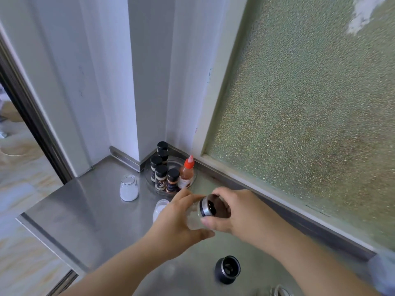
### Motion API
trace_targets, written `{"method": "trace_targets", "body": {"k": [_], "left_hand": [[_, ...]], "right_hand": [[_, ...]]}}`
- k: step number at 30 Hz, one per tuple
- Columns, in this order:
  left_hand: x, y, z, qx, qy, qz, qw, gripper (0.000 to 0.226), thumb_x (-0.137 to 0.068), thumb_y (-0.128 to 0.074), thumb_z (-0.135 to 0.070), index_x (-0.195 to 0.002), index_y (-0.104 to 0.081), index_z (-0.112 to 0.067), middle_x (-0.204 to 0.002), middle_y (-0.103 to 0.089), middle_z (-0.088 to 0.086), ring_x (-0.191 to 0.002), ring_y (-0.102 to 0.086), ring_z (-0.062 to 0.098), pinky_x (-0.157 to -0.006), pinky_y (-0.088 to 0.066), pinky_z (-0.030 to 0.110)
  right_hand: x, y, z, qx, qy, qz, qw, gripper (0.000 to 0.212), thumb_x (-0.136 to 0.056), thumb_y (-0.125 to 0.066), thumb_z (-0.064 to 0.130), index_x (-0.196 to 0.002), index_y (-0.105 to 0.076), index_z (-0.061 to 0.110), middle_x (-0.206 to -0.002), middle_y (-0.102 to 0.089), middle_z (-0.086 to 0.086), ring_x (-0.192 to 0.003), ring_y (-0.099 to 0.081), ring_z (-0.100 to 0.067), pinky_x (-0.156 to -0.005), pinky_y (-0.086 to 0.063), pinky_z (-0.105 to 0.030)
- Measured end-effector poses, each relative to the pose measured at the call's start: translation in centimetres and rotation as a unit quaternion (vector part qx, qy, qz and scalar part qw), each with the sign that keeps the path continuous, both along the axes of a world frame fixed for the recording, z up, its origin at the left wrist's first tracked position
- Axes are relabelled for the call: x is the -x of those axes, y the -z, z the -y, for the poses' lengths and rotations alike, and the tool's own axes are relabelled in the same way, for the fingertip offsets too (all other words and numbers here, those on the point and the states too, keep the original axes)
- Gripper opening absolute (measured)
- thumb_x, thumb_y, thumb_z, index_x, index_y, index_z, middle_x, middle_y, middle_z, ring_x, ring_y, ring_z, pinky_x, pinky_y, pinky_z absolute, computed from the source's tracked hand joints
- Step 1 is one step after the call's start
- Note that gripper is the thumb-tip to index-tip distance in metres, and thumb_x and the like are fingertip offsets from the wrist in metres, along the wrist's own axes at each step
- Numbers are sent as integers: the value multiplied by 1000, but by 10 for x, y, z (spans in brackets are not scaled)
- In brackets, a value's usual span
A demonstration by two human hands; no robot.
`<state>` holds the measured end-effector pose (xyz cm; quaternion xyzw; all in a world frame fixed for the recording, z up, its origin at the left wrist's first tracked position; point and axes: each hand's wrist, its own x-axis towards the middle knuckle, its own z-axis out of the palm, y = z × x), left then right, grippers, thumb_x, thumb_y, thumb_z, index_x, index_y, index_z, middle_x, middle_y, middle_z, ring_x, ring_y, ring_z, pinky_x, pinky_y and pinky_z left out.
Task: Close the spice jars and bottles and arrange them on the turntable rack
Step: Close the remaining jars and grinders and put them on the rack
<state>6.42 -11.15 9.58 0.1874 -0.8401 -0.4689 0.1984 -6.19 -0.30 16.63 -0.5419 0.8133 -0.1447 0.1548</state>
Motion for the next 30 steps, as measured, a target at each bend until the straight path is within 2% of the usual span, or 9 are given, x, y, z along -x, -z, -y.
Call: {"method": "trace_targets", "body": {"k": [2, 7, 11, 14, 18, 21, 23, 27, 30], "left_hand": [[6, 4, 3, 5, 0, 3, 1000, 71, -46, -71, -56, -112, -57, -33, -95, -47, -17, -91, -53, 4, -81, -48, 28], [28, 6, 17, -11, -20, -20, 1000, 59, -52, -86, -28, -104, -57, -26, -90, -46, -17, -88, -50, -4, -74, -42, 15], [49, 7, 36, -34, 24, -9, 999, 65, -51, -86, -30, -108, -53, -28, -99, -51, -14, -96, -51, -2, -79, -42, 8], [58, 13, 66, -70, 96, 47, 992, 66, -56, -81, -40, -112, -46, -34, -110, -53, -20, -105, -49, -9, -89, -41, 10], [67, 34, 115, 52, 49, 169, 983, 19, -85, -55, -22, -102, -62, -24, -100, -63, -4, -85, -59, 8, -80, -44, 24], [83, 53, 132, 52, 70, 282, 956, 29, -91, -42, -21, -112, -62, -19, -115, -63, 1, -104, -58, 20, -94, -42, 28], [96, 67, 133, 61, 113, 336, 933, 32, -93, -38, -21, -115, -59, -11, -119, -61, 7, -109, -55, 25, -94, -40, 30], [108, 97, 130, 46, 127, 415, 899, 39, -94, -34, -34, -121, -53, -12, -126, -56, 12, -115, -51, 28, -98, -39, 36], [108, 108, 131, 72, 158, 445, 879, 46, -95, -30, -42, -131, -44, -16, -136, -49, 9, -122, -45, 27, -105, -33, 34]], "right_hand": [[2, 10, 1, 7, 11, -28, 1000, 62, -56, -48, 77, -97, -48, 30, -74, -58, 6, -64, -54, -12, -62, -48, -34], [12, 16, 12, 49, 4, 48, 998, 52, -70, -68, 54, -114, -45, 39, -99, -62, 14, -88, -57, -2, -83, -47, -24], [25, 24, 27, 93, 44, 93, 990, 48, -67, -76, 45, -106, -49, 41, -89, -62, 19, -84, -57, 5, -74, -43, -9], [41, 33, 34, 104, 95, 115, 983, 45, -65, -78, 40, -101, -52, 42, -82, -64, 19, -78, -58, 7, -70, -44, -9], [65, 47, 35, 93, 139, 102, 981, 42, -64, -77, 32, -98, -54, 37, -81, -62, 22, -79, -56, 13, -68, -40, -5], [76, 67, 34, 66, 159, 124, 977, 42, -60, -76, 39, -94, -52, 44, -87, -65, 18, -82, -58, 8, -70, -43, -10], [78, 79, 34, 52, 159, 131, 977, 41, -62, -77, 35, -88, -48, 50, -88, -64, 19, -84, -57, 10, -70, -41, -6], [80, 93, 38, 36, 165, 137, 976, 45, -66, -78, 30, -97, -48, 44, -94, -65, 14, -89, -60, -1, -71, -40, -4], [84, 97, 43, 35, 164, 140, 976, 44, -66, -78, 29, -98, -49, 41, -91, -64, 16, -85, -58, 5, -69, -40, -2]]}}
